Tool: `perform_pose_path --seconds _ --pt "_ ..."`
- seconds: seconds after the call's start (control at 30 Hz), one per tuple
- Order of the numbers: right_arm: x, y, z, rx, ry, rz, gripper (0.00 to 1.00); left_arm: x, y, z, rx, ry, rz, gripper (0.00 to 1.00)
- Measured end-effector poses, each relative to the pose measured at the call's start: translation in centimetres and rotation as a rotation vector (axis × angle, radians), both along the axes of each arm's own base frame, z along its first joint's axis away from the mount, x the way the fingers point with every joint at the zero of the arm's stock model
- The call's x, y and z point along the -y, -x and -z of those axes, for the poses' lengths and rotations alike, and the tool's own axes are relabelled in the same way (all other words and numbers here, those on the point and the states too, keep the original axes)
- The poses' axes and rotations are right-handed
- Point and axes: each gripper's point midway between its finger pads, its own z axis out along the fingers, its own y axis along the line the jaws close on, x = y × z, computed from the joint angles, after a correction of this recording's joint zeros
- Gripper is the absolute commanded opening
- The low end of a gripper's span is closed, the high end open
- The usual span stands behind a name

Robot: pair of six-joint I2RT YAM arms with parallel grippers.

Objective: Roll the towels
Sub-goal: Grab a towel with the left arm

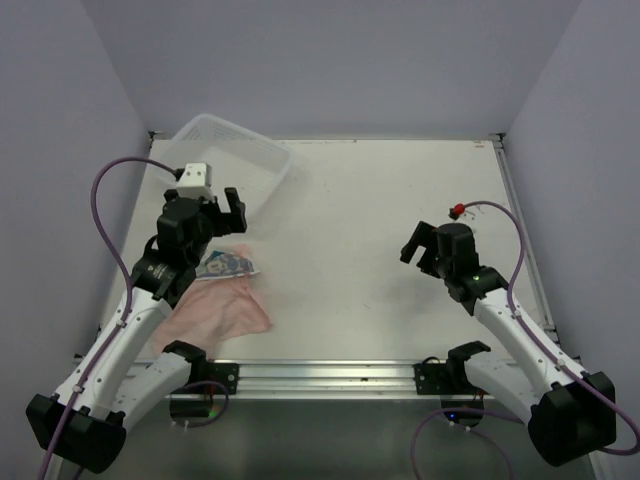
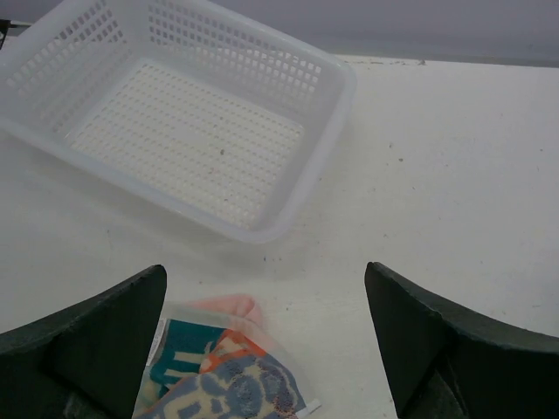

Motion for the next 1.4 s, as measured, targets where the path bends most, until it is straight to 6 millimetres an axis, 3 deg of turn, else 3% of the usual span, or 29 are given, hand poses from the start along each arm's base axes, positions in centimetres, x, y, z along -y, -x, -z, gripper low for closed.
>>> perform_pose_path --seconds 0.3,0.53,0.9,1.13,1.4 --pt "0.1 0.3 0.5 -0.025 -0.002 0.014 0.99 -0.9 -0.3 0.3 -0.007 -0.014 -0.055 1.00" --pt "0.1 1.1 1.8 -0.090 0.011 0.000 0.99 -0.6 -0.7 4.4 -0.163 -0.026 -0.078 0.99" --pt "-0.1 1.5 2.6 -0.126 0.013 -0.018 0.99 -0.9 2.6 10.4 -0.389 0.038 -0.146 0.93" --pt "-0.4 2.1 4.8 -0.179 0.009 -0.037 0.99 -0.5 3.5 11.3 -0.422 0.066 -0.131 0.85" --pt "-0.7 1.8 5.1 -0.175 -0.009 -0.044 0.99 0.5 3.9 14.0 -0.525 -0.004 -0.077 0.82"
